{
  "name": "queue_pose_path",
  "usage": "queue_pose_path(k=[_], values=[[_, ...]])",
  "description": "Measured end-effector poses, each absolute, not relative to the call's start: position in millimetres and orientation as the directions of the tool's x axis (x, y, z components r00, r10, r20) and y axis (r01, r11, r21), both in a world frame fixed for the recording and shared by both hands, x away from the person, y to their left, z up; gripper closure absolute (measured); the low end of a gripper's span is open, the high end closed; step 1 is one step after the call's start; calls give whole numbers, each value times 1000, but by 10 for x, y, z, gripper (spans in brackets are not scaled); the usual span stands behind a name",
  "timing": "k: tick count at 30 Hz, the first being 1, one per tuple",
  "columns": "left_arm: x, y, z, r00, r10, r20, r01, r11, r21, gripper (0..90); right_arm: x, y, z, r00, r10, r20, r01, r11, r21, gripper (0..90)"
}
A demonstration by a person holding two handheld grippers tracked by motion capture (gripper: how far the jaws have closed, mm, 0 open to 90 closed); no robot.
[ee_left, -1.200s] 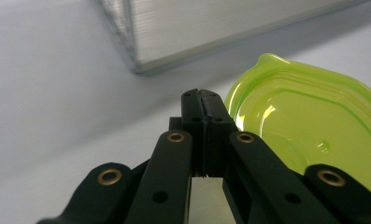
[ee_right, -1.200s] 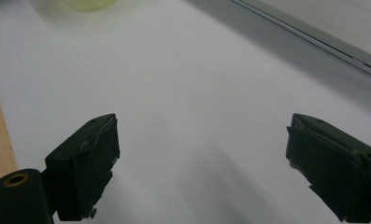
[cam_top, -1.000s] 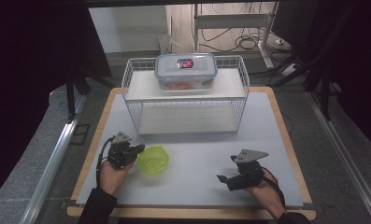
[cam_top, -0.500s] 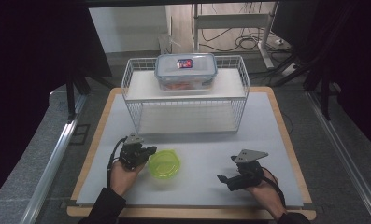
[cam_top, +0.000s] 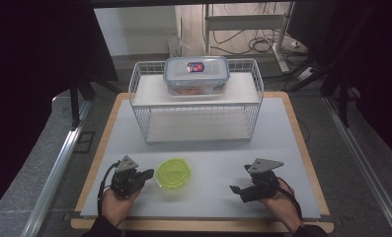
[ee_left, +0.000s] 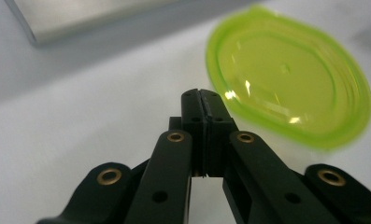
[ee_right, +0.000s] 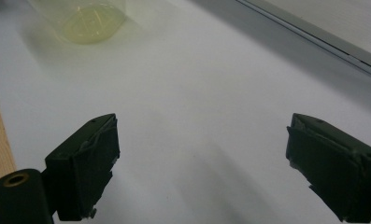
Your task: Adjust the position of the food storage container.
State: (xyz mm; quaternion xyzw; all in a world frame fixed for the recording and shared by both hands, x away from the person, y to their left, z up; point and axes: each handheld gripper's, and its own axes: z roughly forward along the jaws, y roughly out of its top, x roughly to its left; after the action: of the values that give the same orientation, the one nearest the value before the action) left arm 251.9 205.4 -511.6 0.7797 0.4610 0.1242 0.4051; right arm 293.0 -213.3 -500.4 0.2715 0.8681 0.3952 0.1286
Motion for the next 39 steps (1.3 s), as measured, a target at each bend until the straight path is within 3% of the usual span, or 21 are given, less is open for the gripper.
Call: queue_pose_path(k=[9,39], values=[[2427,1902,-5196,579,796,-179,632,-299,714,895,2933,-2130,-5012,-818,575,-8,372,540,755,94],[2886,1663,-5366,580,779,-239,675,-295,676,895,2957,-2119,-5058,-818,575,5,391,550,738,94]])
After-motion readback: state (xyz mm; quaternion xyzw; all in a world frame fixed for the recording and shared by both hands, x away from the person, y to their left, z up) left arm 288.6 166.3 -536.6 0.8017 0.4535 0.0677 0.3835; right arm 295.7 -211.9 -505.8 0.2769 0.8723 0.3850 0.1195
